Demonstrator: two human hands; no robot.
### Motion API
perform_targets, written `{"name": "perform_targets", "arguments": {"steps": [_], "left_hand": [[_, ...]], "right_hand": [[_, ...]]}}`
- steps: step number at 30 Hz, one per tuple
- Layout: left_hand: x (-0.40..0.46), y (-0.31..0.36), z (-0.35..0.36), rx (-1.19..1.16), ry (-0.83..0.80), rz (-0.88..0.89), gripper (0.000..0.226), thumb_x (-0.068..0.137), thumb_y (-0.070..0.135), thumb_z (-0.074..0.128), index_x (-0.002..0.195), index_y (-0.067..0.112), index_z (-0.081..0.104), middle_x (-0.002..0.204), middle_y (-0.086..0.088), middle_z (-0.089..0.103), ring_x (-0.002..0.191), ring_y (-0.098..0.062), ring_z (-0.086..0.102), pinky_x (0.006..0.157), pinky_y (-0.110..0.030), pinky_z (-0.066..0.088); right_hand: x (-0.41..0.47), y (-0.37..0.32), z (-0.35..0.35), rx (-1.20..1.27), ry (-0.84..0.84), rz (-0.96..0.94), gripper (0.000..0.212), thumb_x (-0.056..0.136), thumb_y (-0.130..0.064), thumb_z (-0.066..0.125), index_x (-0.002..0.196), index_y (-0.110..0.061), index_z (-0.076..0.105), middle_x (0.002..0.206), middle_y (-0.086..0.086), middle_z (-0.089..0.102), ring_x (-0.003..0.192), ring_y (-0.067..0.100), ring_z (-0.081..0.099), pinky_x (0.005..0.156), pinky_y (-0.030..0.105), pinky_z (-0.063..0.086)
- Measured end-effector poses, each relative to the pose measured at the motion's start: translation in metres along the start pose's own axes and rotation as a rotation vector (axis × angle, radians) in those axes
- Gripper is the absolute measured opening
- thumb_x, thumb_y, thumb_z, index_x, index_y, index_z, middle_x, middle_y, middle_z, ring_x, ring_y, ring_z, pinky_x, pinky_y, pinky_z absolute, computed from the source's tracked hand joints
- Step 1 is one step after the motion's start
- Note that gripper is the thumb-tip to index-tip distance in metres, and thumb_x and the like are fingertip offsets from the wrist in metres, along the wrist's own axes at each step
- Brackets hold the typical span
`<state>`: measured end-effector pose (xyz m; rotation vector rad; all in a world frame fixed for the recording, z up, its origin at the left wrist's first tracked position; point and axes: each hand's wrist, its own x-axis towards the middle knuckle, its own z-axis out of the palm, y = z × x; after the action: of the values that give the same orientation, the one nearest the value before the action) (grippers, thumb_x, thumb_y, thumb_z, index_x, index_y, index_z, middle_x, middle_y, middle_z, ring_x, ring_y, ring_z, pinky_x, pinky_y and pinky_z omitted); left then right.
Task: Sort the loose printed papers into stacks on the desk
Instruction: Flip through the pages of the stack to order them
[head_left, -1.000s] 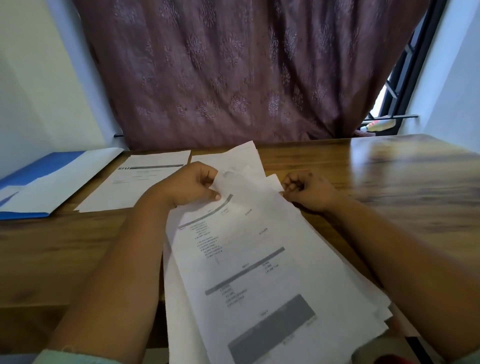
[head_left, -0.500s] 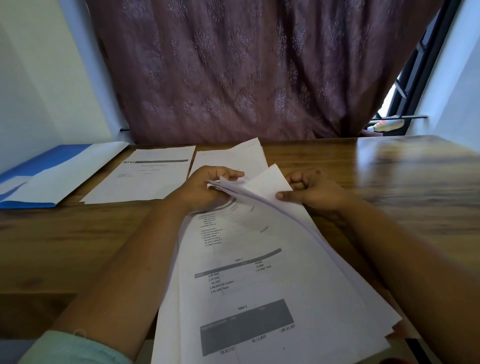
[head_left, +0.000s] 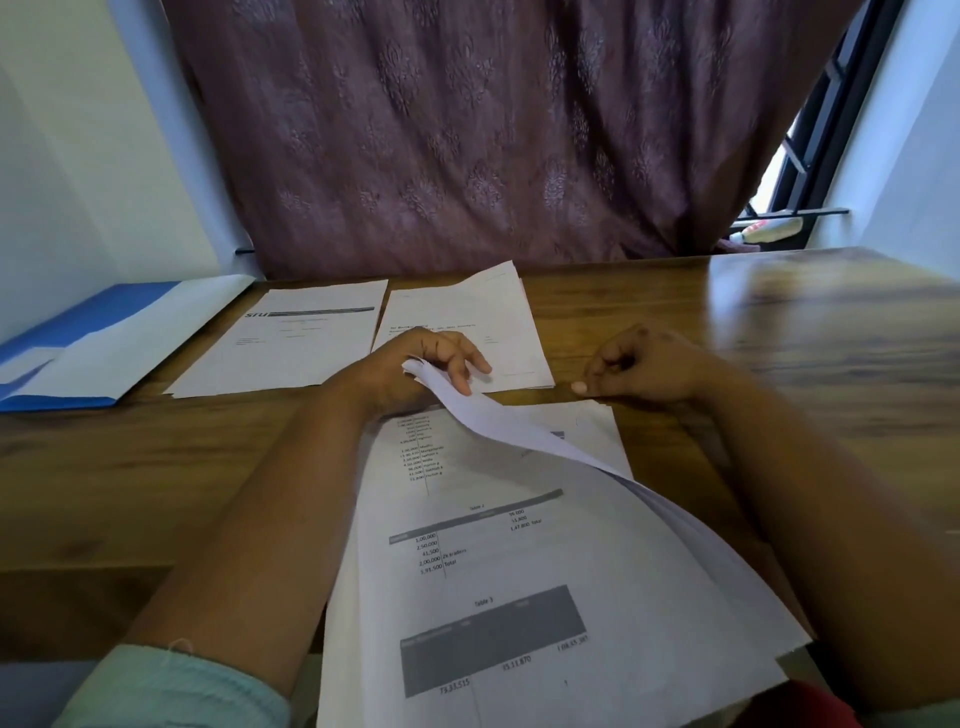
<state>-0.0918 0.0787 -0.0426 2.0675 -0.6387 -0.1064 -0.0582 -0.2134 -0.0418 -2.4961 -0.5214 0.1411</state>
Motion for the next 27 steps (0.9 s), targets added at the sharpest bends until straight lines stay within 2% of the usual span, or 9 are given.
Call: {"name": "perform_targets", "arguments": {"steps": [5,9,11,13,16,18,21,24,27], "left_hand": [[0.001,-0.001,-0.001,-0.070,0.028,-0.052,0.004,0.068,0.031,0.078,0.065,0.028,0.078,0.092,0.003,0.077,0.092,-0.024,0.072,0.080,-0.028,0.056],[0.002,0.011,-0.002,-0.005,0.200,-0.089,0.044,0.095,0.001,0.057,0.063,0.029,0.070,0.062,0.022,0.067,0.066,0.005,0.065,0.069,-0.015,0.048],[0.003,0.017,0.002,-0.031,0.232,-0.111,0.072,0.096,-0.010,0.043,0.048,0.037,0.069,0.054,0.029,0.061,0.062,0.014,0.060,0.064,-0.005,0.043],[0.002,0.019,0.003,-0.045,0.244,-0.140,0.086,0.096,-0.012,0.040,0.040,0.049,0.063,0.052,0.034,0.058,0.062,0.019,0.057,0.063,0.000,0.040],[0.003,0.009,-0.004,0.061,0.197,-0.159,0.038,0.089,-0.009,0.056,0.066,0.017,0.072,0.068,0.004,0.069,0.069,-0.002,0.064,0.077,-0.031,0.052],[0.001,0.008,-0.006,0.073,0.169,-0.158,0.005,0.080,-0.002,0.063,0.079,-0.005,0.068,0.083,-0.021,0.066,0.079,-0.021,0.063,0.086,-0.049,0.052],[-0.001,0.011,-0.005,0.056,0.177,-0.164,0.007,0.076,0.002,0.064,0.078,-0.005,0.066,0.085,-0.025,0.064,0.080,-0.023,0.061,0.085,-0.043,0.051],[-0.001,0.011,-0.006,0.075,0.188,-0.168,0.018,0.085,-0.006,0.059,0.074,0.005,0.066,0.071,-0.002,0.064,0.069,-0.002,0.060,0.077,-0.027,0.050],[-0.002,0.015,-0.005,0.048,0.242,-0.139,0.024,0.089,-0.007,0.056,0.072,0.008,0.066,0.067,0.003,0.062,0.066,0.002,0.060,0.073,-0.018,0.051]], "right_hand": [[-0.007,-0.006,-0.001,0.050,-0.291,-0.068,0.022,0.070,-0.033,0.084,0.087,-0.030,0.071,0.084,-0.013,0.068,0.081,0.005,0.060,0.074,0.026,0.044],[-0.008,-0.006,0.000,0.041,-0.336,-0.154,0.011,0.079,-0.035,0.076,0.088,-0.038,0.072,0.088,-0.008,0.070,0.080,0.013,0.062,0.076,0.032,0.049],[-0.008,-0.009,0.000,0.035,-0.250,-0.162,0.022,0.081,-0.036,0.074,0.100,-0.027,0.071,0.095,0.003,0.069,0.086,0.024,0.060,0.081,0.040,0.050],[-0.008,-0.011,0.000,0.010,-0.230,-0.124,0.037,0.076,-0.039,0.078,0.108,-0.025,0.065,0.099,-0.002,0.064,0.090,0.016,0.057,0.083,0.036,0.049],[-0.011,-0.015,0.002,-0.117,-0.269,-0.040,0.063,0.064,-0.040,0.086,0.117,-0.031,0.054,0.104,-0.011,0.057,0.096,0.011,0.054,0.084,0.027,0.050],[-0.013,-0.019,0.002,-0.198,-0.240,-0.024,0.059,0.061,-0.041,0.087,0.108,-0.034,0.052,0.100,-0.012,0.056,0.094,0.011,0.054,0.081,0.026,0.050],[-0.018,-0.027,0.001,-0.258,-0.294,-0.042,0.047,0.070,-0.039,0.083,0.105,-0.034,0.052,0.101,-0.015,0.053,0.101,0.013,0.054,0.087,0.028,0.051],[-0.025,-0.032,-0.002,-0.100,-0.422,-0.086,0.028,0.080,-0.026,0.076,0.099,-0.034,0.058,0.098,-0.019,0.060,0.095,0.010,0.061,0.083,0.020,0.052],[-0.022,-0.030,0.001,0.287,-0.234,-0.125,0.016,0.086,-0.020,0.071,0.102,-0.020,0.068,0.086,-0.014,0.073,0.080,0.003,0.069,0.070,0.017,0.053]]}}
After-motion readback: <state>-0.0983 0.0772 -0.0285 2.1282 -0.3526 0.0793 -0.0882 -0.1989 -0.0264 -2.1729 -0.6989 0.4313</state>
